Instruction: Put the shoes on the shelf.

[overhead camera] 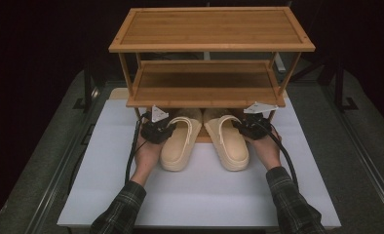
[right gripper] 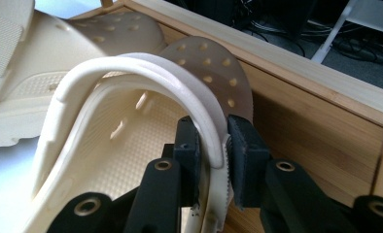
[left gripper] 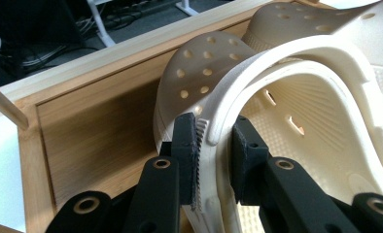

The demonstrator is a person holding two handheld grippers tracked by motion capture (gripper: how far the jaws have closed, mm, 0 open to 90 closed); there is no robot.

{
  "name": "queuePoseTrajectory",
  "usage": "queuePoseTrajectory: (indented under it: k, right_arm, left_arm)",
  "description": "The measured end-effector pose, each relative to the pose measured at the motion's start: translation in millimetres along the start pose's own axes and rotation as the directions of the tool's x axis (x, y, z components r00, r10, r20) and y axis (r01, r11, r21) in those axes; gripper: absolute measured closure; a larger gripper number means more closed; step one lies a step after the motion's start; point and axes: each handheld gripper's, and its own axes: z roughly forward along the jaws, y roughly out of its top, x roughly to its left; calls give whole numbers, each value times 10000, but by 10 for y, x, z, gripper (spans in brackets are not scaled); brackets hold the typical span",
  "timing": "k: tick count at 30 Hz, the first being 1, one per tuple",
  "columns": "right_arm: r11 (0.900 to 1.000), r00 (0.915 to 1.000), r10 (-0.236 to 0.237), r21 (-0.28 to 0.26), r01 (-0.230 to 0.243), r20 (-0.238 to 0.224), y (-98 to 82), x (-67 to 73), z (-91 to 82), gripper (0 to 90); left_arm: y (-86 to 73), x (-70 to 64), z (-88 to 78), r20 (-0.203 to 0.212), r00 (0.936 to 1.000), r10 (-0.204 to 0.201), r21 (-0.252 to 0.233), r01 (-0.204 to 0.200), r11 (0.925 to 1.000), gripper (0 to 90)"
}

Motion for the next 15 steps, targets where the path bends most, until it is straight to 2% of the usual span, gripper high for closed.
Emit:
queuePoseTrajectory:
  k: [4, 7, 10, 11, 13, 15]
  right_arm:
    - [9999, 9999, -112, 36, 112, 86, 20, 31, 32, 747]
    - [10000, 9999, -94, -7, 94, 77, 25, 52, 52, 707]
    - [9999, 9999, 86, -113, -87, -115, 23, 41, 49, 675]
    - [9998, 9998, 149, -111, -150, -139, 21, 44, 47, 625]
    - [9998, 9997, 170, -108, -172, -168, 21, 44, 45, 604]
    - [9998, 9995, 216, -48, -217, -210, 19, 44, 29, 546]
  left_arm:
    - [1, -18, 14, 2, 10000, 59, -21, -59, 10000, 744]
    - [-6, -6, 12, 110, 9999, -20, 0, 20, 10000, 723]
    - [-12, 6, 16, 311, 9993, -192, 9, 192, 9998, 662]
    - [-13, 11, 7, 397, 9989, -253, -39, 255, 9997, 634]
    - [-9, 13, -5, 490, 9986, -210, -104, 216, 9997, 615]
    - [-3, 21, -34, 462, 9988, -175, -158, 182, 9997, 551]
